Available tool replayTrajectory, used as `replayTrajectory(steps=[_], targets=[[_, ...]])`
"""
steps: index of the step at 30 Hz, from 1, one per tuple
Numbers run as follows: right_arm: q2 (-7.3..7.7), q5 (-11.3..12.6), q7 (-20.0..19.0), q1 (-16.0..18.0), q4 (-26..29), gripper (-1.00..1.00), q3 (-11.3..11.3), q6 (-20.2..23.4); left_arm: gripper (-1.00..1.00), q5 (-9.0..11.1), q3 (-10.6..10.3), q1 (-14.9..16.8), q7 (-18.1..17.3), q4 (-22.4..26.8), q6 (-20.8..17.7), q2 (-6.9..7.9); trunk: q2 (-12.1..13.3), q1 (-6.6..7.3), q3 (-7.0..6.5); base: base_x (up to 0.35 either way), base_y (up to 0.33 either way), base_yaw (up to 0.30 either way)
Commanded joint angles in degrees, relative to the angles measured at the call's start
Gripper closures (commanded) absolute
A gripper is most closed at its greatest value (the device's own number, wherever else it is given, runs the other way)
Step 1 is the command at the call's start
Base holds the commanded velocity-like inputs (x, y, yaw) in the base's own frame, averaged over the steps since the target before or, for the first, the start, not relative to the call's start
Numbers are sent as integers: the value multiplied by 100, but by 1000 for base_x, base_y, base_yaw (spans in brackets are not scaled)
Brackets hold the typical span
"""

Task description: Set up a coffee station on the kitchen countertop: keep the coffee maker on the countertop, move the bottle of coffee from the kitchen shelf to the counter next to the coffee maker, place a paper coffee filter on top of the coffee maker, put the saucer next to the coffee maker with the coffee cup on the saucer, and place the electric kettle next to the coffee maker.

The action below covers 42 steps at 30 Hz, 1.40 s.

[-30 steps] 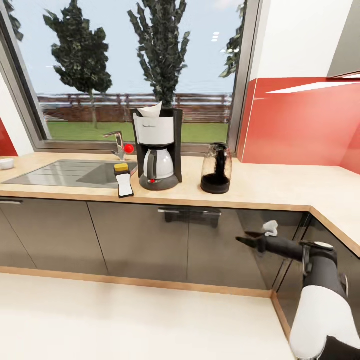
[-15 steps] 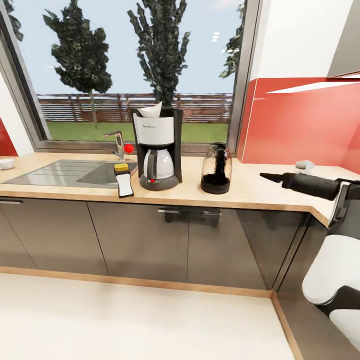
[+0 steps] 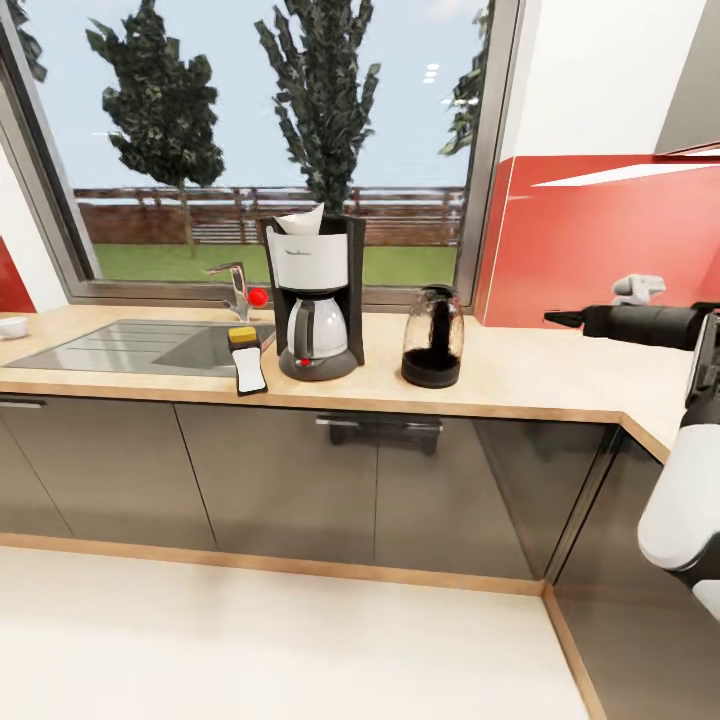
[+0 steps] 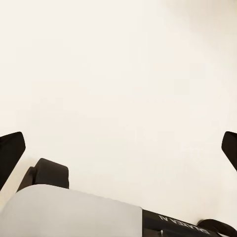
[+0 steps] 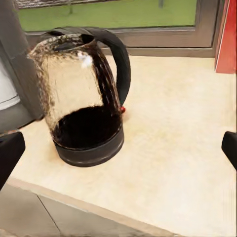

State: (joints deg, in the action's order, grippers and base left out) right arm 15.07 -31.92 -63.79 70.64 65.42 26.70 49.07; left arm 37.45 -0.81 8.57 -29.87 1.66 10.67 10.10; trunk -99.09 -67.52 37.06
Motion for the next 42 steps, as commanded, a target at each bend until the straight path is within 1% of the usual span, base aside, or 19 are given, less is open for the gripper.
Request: replayTrajectory(steps=[1, 2, 5, 6, 7, 10, 15, 17, 18, 24, 39, 42], targets=[[36, -50, 117, 18, -229, -100, -28, -178, -100, 8, -9, 5, -19, -8, 23, 1, -3, 1, 6, 0, 0, 0], [59, -51, 321, 25, -461, -100, -52, -424, -100, 8, -8, 5, -19, -8, 23, 1, -3, 1, 6, 0, 0, 0], [80, -51, 644, 31, -797, -100, -73, -710, -100, 8, -8, 5, -19, -8, 20, 1, -3, 1, 6, 21, -25, 0], [91, -49, 825, 34, -977, -100, -79, -826, -100, 8, -8, 5, -19, -11, 18, 1, -3, 1, 6, 78, -92, 0], [96, -48, 893, 34, -1044, -100, -80, -867, -100, 8, -8, 5, -19, -12, 17, 1, -3, 1, 6, 98, -114, 0], [107, -45, 1027, 36, -1181, -100, -89, -980, -100, 8, -7, 5, -19, -15, 16, 1, -3, 1, 6, 107, -118, 0], [116, -49, 1130, 25, -1340, -100, -103, -1260, -100, 8, -7, 5, -19, -16, 16, 1, -3, 1, 6, 48, -52, 0], [117, -50, 1147, 17, -1545, -100, -100, -1472, -100, 8, -7, 5, -19, -17, 15, 1, -3, 1, 6, 37, -15, 0], [118, -51, 1154, 13, -1678, -100, -100, -1652, -100, 8, -7, 5, -19, -17, 15, 1, -3, 1, 6, 205, -51, 0], [119, -51, 1145, 5, -1743, -100, -103, -1731, -100, 8, -7, 5, -19, -17, 14, 13, -3, 1, 6, 148, -38, 0], [110, -30, 1110, 7, -1743, -100, -104, -1735, -100, 8, -7, 5, -19, -17, 14, 27, -3, 1, 1, 10, -2, 57], [110, -34, 1106, 0, -1744, -100, -103, -1735, -100, 8, -7, 5, -18, -17, 8, 29, -3, 1, 1, 30, -205, 1]])
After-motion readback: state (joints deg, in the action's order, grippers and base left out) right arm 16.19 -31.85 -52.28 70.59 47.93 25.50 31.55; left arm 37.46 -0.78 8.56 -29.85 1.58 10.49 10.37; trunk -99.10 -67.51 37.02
